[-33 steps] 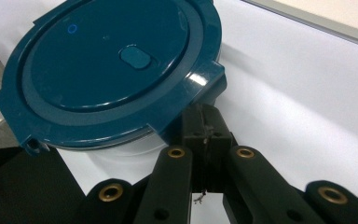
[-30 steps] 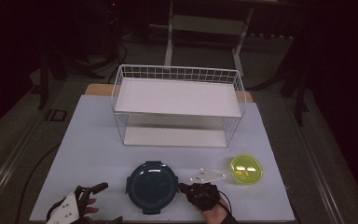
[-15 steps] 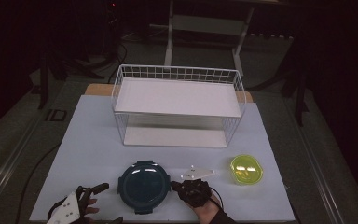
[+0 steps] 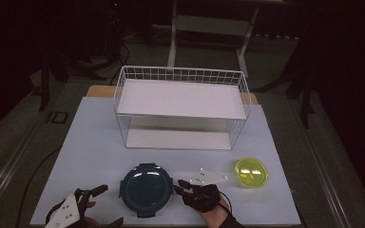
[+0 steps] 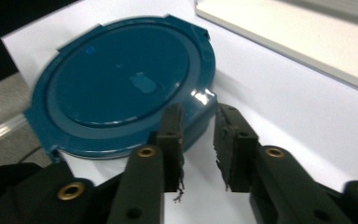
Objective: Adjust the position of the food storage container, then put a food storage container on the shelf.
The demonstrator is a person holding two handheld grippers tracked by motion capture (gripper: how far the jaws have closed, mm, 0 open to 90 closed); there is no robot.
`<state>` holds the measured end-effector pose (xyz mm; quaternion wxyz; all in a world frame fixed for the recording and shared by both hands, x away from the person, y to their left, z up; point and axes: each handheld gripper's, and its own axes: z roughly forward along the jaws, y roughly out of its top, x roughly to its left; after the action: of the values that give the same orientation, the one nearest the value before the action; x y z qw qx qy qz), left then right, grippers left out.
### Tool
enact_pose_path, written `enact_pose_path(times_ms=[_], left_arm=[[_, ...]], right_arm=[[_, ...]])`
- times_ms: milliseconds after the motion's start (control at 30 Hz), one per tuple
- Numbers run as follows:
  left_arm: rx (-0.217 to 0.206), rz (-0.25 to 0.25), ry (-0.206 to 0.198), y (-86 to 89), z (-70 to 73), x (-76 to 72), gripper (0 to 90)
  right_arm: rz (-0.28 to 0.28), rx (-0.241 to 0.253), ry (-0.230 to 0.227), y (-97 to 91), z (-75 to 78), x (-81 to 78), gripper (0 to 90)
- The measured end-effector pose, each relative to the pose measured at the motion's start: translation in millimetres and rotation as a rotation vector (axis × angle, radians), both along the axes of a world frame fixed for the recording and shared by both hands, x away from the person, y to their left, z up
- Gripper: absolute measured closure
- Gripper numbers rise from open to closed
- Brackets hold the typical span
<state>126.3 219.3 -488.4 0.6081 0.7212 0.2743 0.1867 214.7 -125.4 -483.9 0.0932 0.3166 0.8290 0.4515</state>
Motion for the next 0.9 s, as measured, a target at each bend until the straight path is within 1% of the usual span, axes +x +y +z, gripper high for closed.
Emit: enact_pose_path(times_ms=[33, 100, 133, 200, 233, 267, 300, 333, 433, 467, 500, 533, 567, 600, 633, 667, 700, 767, 800, 833, 900], left_arm=[[-0.006, -0.001, 0.009, 0.2, 0.1, 0.5, 0.0], [-0.007, -0.007, 0.03, 0.3, 0.3, 1.5, 0.0], [-0.007, -0.007, 0.03, 0.3, 0.3, 1.5, 0.0], [-0.002, -0.004, 0.035, -0.3, 0.9, 0.9, 0.0], [0.001, -0.003, 0.037, -0.4, 1.4, 0.5, 0.0], [-0.001, -0.004, 0.038, -0.6, 1.8, 0.2, 0.0], [-0.003, -0.005, 0.039, -0.9, 2.1, -0.2, 0.0], [0.0, -0.005, 0.04, -1.2, 2.5, -0.4, 0.0], [0.009, -0.007, 0.048, -2.2, 3.8, -1.1, 0.0], [0.008, -0.012, 0.047, -2.5, 4.5, -1.1, 0.0], [0.01, -0.015, 0.052, -3.0, 5.7, -1.0, 0.0], [0.014, -0.016, 0.055, -2.9, 7.5, -0.5, 0.0], [0.014, -0.016, 0.055, -2.9, 7.5, -0.5, 0.0], [-0.022, -0.021, 0.071, 0.0, 13.1, 2.5, 0.0], [-0.03, -0.013, 0.075, 1.8, 15.8, 4.0, 0.0], [-0.035, -0.005, 0.079, 3.6, 18.5, 5.1, 0.0], [-0.037, -0.005, 0.085, 5.5, 21.2, 6.4, 0.0], [-0.036, -0.004, 0.092, 7.4, 24.0, 7.8, 0.0], [-0.035, -0.002, 0.101, 10.5, 29.5, 9.6, 0.0], [-0.027, 0.003, 0.103, 11.7, 32.6, 10.7, 0.0], [-0.009, 0.01, 0.107, 13.7, 38.1, 13.4, 0.0]], right_arm=[[0.0, 0.009, -0.005, -0.3, 1.3, -0.6, 57.8], [0.007, 0.025, -0.003, -0.8, 3.7, -0.9, 50.8], [0.007, 0.025, -0.003, -0.8, 3.7, -0.9, 50.8], [0.016, 0.041, -0.018, -1.4, 5.2, -1.0, 37.7], [0.012, 0.05, -0.029, -1.5, 6.4, -1.5, 30.7], [0.013, 0.064, -0.034, -2.0, 7.1, -1.5, 26.5], [0.022, 0.084, -0.035, -3.0, 8.1, -1.2, 20.0], [0.029, 0.088, -0.042, -3.3, 9.0, -1.2, 12.5], [0.003, 0.061, -0.079, -3.8, 10.2, -3.6, 13.9], [0.002, 0.044, -0.08, -4.1, 10.1, -4.1, 17.6], [0.026, 0.04, -0.057, -4.6, 10.0, -2.8, 18.1], [0.033, 0.052, -0.043, -5.5, 9.6, -2.5, 18.4], [0.033, 0.052, -0.043, -5.5, 9.6, -2.5, 18.4], [0.034, 0.068, -0.04, -7.1, 9.6, -2.7, 20.2], [0.026, 0.055, -0.071, -8.1, 11.2, -5.1, 20.6], [0.023, 0.045, -0.081, -9.1, 12.4, -5.4, 19.3], [0.022, 0.044, -0.079, -10.0, 13.5, -5.3, 19.0], [0.023, 0.05, -0.076, -10.9, 14.8, -4.8, 19.0], [0.018, 0.06, -0.08, -12.2, 16.3, -4.8, 18.9], [0.002, 0.067, -0.11, -14.0, 19.2, -5.5, 18.8], [0.0, 0.079, -0.125, -15.5, 22.7, -5.6, 18.9]])
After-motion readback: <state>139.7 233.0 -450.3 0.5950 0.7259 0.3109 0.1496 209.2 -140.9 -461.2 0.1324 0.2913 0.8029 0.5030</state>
